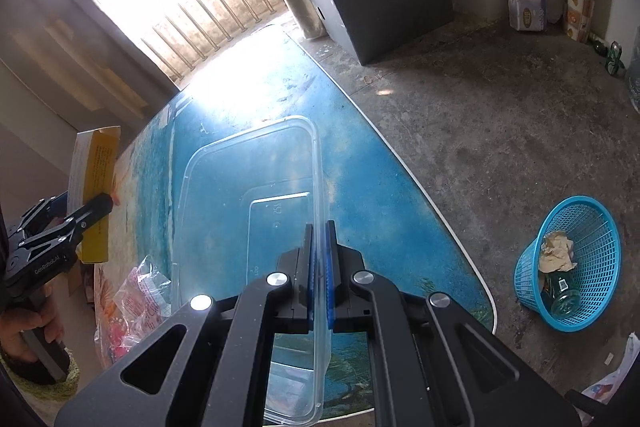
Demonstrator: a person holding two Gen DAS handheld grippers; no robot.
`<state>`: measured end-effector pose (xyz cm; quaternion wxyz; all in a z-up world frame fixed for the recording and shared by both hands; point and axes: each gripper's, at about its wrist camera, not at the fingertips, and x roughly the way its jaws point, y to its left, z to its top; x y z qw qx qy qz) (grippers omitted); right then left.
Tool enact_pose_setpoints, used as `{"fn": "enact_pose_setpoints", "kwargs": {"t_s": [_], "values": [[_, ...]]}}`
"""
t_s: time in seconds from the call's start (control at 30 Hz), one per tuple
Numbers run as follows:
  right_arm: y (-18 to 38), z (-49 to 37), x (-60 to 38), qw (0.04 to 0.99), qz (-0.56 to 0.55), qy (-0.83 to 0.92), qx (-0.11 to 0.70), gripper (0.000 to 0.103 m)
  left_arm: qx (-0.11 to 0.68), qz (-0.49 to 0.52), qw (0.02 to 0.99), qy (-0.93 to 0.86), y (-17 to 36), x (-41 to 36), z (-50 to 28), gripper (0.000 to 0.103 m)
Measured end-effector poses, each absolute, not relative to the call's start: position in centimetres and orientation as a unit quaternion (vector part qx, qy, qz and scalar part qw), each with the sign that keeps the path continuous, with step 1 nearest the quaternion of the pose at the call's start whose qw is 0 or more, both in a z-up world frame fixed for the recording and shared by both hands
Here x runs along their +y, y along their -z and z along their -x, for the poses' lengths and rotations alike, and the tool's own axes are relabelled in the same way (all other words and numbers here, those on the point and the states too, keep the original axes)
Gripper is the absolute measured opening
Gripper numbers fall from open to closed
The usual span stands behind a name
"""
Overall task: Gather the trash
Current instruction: 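Lift the box with the left tool while the right tool lifts the container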
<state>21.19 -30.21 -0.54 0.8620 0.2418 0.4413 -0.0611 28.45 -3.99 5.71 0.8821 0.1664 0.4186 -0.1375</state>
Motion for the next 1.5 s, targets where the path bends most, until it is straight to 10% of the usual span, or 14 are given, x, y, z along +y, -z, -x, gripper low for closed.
{"fn": "enact_pose_setpoints", "kwargs": {"t_s": [1.5], "values": [[-3.0, -12.4, -34.7, 0.881, -0.301, 0.055, 0.361, 0.004, 0.327, -0.218, 0.911, 0.129, -10.8, -10.7, -19.0, 0.067]]}}
